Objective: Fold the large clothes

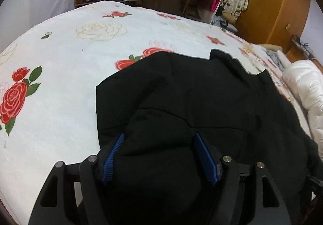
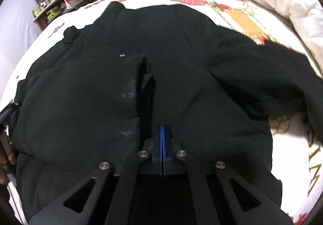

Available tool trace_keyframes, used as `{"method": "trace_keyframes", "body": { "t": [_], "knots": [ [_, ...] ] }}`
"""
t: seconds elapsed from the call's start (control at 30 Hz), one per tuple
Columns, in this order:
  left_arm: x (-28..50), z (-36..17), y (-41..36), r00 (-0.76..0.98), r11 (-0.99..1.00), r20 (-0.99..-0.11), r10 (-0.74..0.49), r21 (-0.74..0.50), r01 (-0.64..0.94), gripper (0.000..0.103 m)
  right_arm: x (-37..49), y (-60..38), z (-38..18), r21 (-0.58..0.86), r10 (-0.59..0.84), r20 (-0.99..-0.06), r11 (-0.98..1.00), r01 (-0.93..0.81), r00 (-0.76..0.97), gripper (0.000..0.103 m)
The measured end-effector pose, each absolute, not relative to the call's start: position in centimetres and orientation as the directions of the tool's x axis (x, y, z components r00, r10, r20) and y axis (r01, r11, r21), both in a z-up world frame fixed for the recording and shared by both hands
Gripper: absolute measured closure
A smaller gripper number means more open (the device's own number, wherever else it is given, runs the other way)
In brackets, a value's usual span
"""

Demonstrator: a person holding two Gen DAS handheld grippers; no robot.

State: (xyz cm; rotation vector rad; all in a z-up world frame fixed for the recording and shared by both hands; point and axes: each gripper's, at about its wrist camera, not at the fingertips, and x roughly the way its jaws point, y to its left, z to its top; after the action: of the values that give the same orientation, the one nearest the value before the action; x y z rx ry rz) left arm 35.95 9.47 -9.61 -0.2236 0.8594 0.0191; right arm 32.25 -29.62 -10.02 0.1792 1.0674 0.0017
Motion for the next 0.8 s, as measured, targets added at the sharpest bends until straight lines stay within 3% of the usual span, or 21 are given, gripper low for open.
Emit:
{"method": "trace_keyframes", "body": {
  "t": [0.23,0.4,0.5,0.73,0.8],
  "knots": [
    [33.2,-4.3,10.1,0.764,0.974,-0.640,-0.076,-0.210,-0.080,0.034,30.9,-30.0,-4.5,0.194,0.110,-0.776,0.979,0.069,0.622,0.102],
    [35.6,-7.6,8.6,0.676,0.981,-0.729,-0.109,-0.189,-0.047,0.034,32.8,-27.8,-4.7,0.252,0.215,-0.759,0.967,-0.028,0.615,0.094],
    [36.2,-9.3,7.9,0.646,0.988,-0.759,-0.079,-0.148,-0.053,0.035,34.9,-26.5,-7.5,0.205,0.197,-0.826,0.978,-0.044,0.528,0.094],
    [32.3,-5.4,6.6,0.683,0.990,-0.724,-0.091,-0.139,-0.016,0.036,32.0,-27.6,-5.5,0.157,0.158,-0.825,0.986,-0.049,0.543,0.093],
    [29.6,-3.8,5.9,0.701,0.990,-0.705,-0.104,-0.139,0.007,0.036,30.2,-27.8,-4.4,0.144,0.152,-0.813,0.988,-0.058,0.562,0.085]
  ]
}}
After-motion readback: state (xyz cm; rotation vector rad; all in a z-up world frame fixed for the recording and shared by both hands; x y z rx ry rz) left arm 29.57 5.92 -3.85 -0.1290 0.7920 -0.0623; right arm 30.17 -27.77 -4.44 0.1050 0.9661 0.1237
